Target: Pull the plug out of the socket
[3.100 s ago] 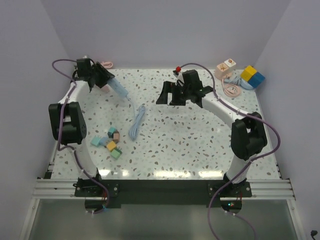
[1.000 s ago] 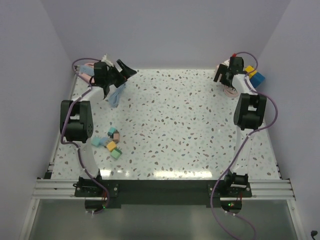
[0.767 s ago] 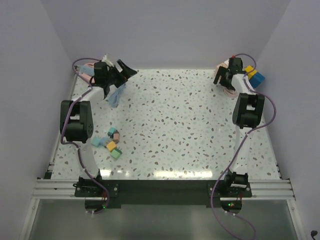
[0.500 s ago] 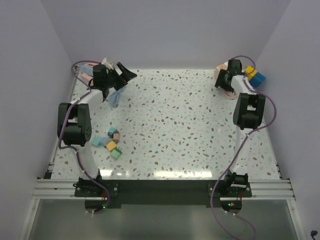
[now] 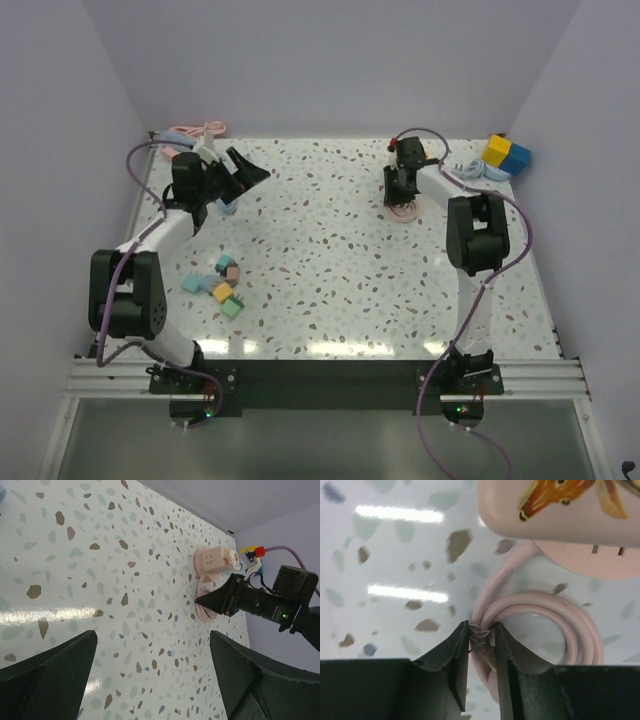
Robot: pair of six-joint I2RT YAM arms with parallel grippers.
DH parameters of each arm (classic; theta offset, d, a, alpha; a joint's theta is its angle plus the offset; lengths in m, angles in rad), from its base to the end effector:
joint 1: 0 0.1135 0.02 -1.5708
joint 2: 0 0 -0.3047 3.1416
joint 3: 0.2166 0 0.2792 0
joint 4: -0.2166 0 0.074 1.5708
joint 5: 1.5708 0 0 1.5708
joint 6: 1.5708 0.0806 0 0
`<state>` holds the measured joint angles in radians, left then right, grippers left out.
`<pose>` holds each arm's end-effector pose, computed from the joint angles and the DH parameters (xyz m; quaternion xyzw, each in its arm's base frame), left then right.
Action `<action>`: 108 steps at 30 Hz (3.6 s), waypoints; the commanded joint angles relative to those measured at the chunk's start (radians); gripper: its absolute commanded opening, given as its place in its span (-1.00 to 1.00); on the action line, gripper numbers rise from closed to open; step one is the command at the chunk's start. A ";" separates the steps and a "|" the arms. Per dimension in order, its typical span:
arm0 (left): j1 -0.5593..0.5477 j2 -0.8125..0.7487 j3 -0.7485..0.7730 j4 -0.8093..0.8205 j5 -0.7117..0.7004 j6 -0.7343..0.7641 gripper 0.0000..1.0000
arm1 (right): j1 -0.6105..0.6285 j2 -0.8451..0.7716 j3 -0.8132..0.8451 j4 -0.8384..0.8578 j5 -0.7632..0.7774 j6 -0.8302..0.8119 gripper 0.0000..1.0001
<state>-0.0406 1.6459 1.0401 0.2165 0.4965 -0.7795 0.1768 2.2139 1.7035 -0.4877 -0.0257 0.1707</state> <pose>0.4333 -0.0560 0.2564 -0.1631 0.8002 -0.4024 0.4138 0.5447 0.0994 0.1466 -0.0065 0.9592 0.0610 0.2760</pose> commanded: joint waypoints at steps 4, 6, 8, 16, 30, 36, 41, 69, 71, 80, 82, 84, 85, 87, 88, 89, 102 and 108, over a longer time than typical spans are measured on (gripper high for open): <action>0.002 -0.248 -0.147 -0.080 -0.025 0.094 1.00 | 0.163 -0.183 -0.287 -0.022 -0.169 0.047 -0.63; 0.002 -0.294 -0.182 -0.133 -0.032 0.109 1.00 | 0.231 -0.267 -0.408 0.009 -0.184 0.085 -0.63; 0.002 -0.322 -0.201 -0.163 -0.036 0.126 1.00 | 0.310 -0.362 -0.538 0.047 -0.177 0.134 -0.63; -0.007 -0.409 -0.267 -0.284 0.002 0.174 1.00 | 0.472 -0.683 -0.786 0.156 -0.186 0.300 -0.17; -0.264 -0.201 0.005 -0.491 -0.047 0.397 1.00 | 0.454 -0.971 -0.676 0.115 0.240 0.384 0.97; -0.433 -0.048 0.208 -0.603 -0.190 0.497 1.00 | 0.270 -0.903 -0.611 0.063 0.092 0.430 0.97; -0.569 0.040 0.300 -0.664 -0.245 0.607 1.00 | 0.185 -0.879 -0.636 0.152 0.027 0.435 0.97; -0.774 0.164 0.190 -0.620 -0.504 0.551 -0.04 | 0.078 -0.844 -0.751 0.178 -0.301 0.391 0.79; -0.774 0.151 0.173 -0.602 -0.501 0.542 -0.36 | 0.079 -0.853 -0.786 0.199 -0.319 0.380 0.69; -0.688 0.040 0.101 -0.401 -0.294 0.413 -1.00 | 0.079 -0.771 -0.881 0.357 -0.566 0.391 0.45; -0.670 0.020 0.083 -0.353 -0.242 0.385 -1.00 | 0.081 -0.741 -0.880 0.362 -0.589 0.394 0.47; -0.653 0.000 0.064 -0.295 -0.199 0.350 -1.00 | 0.079 -0.697 -0.868 0.365 -0.617 0.385 0.50; -0.647 -0.004 0.061 -0.281 -0.170 0.345 -1.00 | 0.079 -0.685 -0.863 0.365 -0.632 0.385 0.51; -0.645 -0.017 0.061 -0.259 -0.151 0.345 -1.00 | 0.081 -0.651 -0.843 0.362 -0.667 0.375 0.51; -0.645 -0.017 0.066 -0.258 -0.141 0.345 -1.00 | 0.082 -0.645 -0.831 0.360 -0.674 0.375 0.51; -0.645 -0.021 0.067 -0.252 -0.131 0.344 -1.00 | 0.084 -0.636 -0.828 0.363 -0.678 0.378 0.51; -0.647 -0.080 0.043 -0.192 -0.122 0.313 -1.00 | 0.092 -0.519 -0.783 0.419 -0.724 0.464 0.20; -0.645 -0.126 0.003 -0.099 -0.179 0.258 -1.00 | 0.101 -0.494 -0.814 0.515 -0.760 0.550 -0.46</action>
<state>-0.6815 1.6329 1.0222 -0.1219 0.2756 -0.4541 0.2741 1.6981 0.8860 -0.0490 -0.7918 0.6765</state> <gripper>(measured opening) 0.652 0.348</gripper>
